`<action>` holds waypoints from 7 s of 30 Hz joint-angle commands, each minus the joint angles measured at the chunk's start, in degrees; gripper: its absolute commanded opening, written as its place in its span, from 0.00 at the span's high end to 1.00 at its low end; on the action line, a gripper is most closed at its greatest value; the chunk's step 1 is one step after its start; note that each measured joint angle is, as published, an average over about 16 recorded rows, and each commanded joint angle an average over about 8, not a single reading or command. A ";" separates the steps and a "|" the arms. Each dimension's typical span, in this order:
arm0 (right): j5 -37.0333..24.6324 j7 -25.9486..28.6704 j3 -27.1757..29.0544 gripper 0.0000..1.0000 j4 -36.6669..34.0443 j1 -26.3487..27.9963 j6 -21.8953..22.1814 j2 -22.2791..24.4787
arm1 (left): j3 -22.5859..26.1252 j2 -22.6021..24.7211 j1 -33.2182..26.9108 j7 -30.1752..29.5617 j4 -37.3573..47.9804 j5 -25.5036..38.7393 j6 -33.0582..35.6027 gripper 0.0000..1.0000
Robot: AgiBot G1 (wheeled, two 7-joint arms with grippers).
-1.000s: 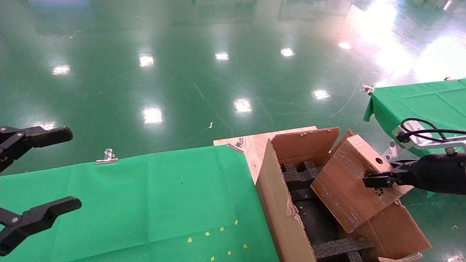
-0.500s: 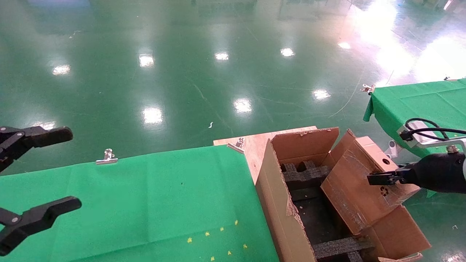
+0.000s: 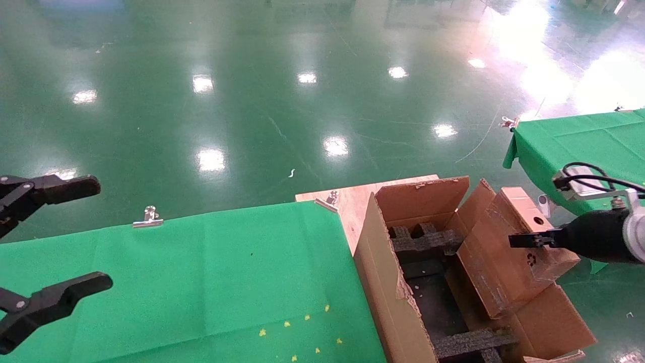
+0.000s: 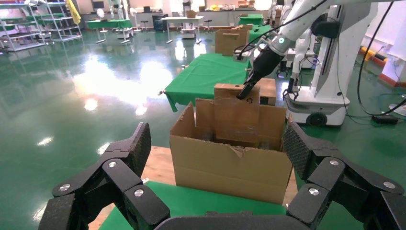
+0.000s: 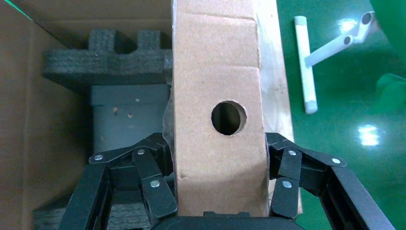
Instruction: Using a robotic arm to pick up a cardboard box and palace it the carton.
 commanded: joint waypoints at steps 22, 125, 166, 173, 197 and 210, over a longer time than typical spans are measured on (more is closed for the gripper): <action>-9.35 11.87 -3.56 1.00 0.34 -5.33 3.60 -5.38 | 0.00 0.00 0.00 0.00 0.00 0.00 0.00 0.00; -1.40 6.65 -0.45 0.00 -0.08 -0.51 4.48 -13.63 | 0.00 -0.01 0.01 0.01 0.01 0.00 -0.02 0.00; 28.48 -28.26 21.78 0.00 -0.11 -2.01 -14.90 -13.89 | 0.00 -0.02 0.03 0.01 0.03 -0.01 -0.03 0.00; 32.87 -36.53 29.25 0.00 -0.63 -7.99 -18.11 -15.46 | 0.00 -0.02 0.03 0.01 0.03 -0.01 -0.03 0.00; 48.02 -65.06 54.99 0.00 -2.45 -28.60 -29.18 -20.88 | 0.00 -0.02 0.03 0.01 0.03 -0.01 -0.03 0.00; 56.05 -80.20 68.66 0.00 -3.42 -39.54 -35.06 -23.76 | 0.00 -0.02 0.03 0.01 0.03 -0.01 -0.03 0.00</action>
